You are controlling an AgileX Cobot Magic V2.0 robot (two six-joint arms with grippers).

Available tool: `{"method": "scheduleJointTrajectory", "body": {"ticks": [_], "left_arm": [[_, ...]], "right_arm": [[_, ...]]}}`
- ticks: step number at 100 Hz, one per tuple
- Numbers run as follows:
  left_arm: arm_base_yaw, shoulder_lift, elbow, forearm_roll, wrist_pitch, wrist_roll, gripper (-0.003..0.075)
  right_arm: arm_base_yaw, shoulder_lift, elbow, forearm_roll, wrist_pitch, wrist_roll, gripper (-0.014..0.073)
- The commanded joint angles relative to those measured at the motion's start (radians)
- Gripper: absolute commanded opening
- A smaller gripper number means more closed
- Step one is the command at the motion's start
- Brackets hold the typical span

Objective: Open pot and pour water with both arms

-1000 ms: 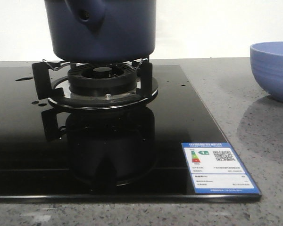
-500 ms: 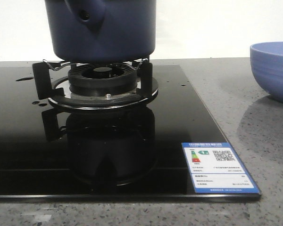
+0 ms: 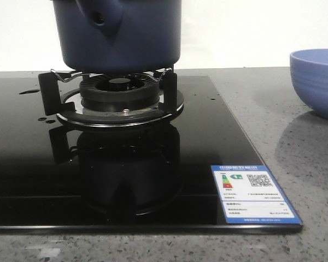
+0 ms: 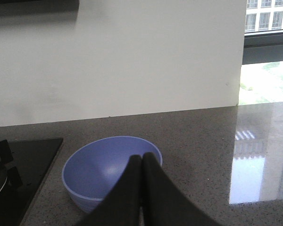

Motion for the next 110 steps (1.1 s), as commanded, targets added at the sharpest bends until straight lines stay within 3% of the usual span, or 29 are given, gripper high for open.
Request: {"method": "scheduleJointTrajectory", "body": {"ticks": [1, 86, 101, 110], "left_arm": [[0.005, 0.009, 0.033, -0.004, -0.059, -0.009, -0.0020], [0.005, 0.009, 0.033, -0.012, -0.061, -0.009, -0.0020], [0.005, 0.009, 0.033, -0.014, -0.061, -0.009, -0.0020], [0.005, 0.009, 0.033, -0.014, -0.061, -0.009, -0.0020]], "right_arm": [[0.003, 0.014, -0.021, 0.001, -0.082, -0.012, -0.0062], [0.003, 0.014, 0.001, 0.001, -0.092, -0.012, -0.0062], [0.003, 0.014, 0.124, -0.010, -0.157, -0.010, -0.0062], [0.003, 0.014, 0.232, -0.036, -0.320, -0.010, -0.0062]]}}
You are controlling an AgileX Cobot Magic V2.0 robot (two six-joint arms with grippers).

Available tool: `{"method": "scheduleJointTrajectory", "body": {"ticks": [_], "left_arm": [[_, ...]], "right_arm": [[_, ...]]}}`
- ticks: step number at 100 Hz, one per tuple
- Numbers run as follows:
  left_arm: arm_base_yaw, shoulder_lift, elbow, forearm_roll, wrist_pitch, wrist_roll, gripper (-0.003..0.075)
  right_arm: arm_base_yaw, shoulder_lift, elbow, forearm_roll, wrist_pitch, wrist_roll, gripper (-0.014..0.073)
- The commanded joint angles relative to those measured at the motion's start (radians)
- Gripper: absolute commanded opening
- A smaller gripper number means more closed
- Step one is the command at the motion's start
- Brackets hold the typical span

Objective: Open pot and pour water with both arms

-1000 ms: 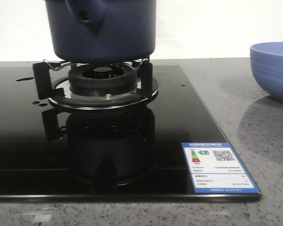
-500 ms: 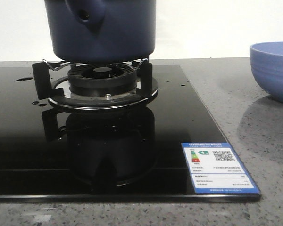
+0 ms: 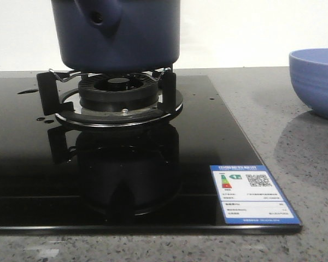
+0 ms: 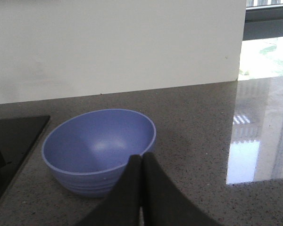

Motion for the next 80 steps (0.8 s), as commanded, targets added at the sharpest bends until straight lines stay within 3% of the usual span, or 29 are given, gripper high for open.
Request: {"method": "scheduleJointTrajectory", "body": {"ticks": [1, 11, 27, 36, 69, 80], "left_arm": [[0.000, 0.009, 0.033, -0.012, -0.067, -0.009, -0.0020], [0.000, 0.009, 0.033, -0.012, -0.067, -0.009, -0.0020], [0.000, 0.009, 0.033, -0.012, -0.067, -0.009, -0.0020], [0.000, 0.009, 0.033, -0.012, -0.067, -0.009, -0.0020], [0.000, 0.009, 0.033, -0.012, -0.067, -0.009, -0.0020], [0.000, 0.009, 0.033, -0.012, -0.067, -0.009, -0.0020]], "right_arm": [[0.003, 0.014, 0.062, -0.036, -0.237, -0.010, -0.0062], [0.001, 0.014, 0.213, -0.138, -0.491, 0.047, -0.0062], [0.001, 0.014, 0.407, -0.226, -0.603, 0.193, -0.0062], [0.001, 0.012, 0.394, -0.280, -0.435, 0.193, -0.0062], [0.001, -0.079, 0.404, -0.280, -0.169, 0.193, -0.0062], [0.001, -0.075, 0.404, -0.277, -0.165, 0.193, -0.0062]]}}
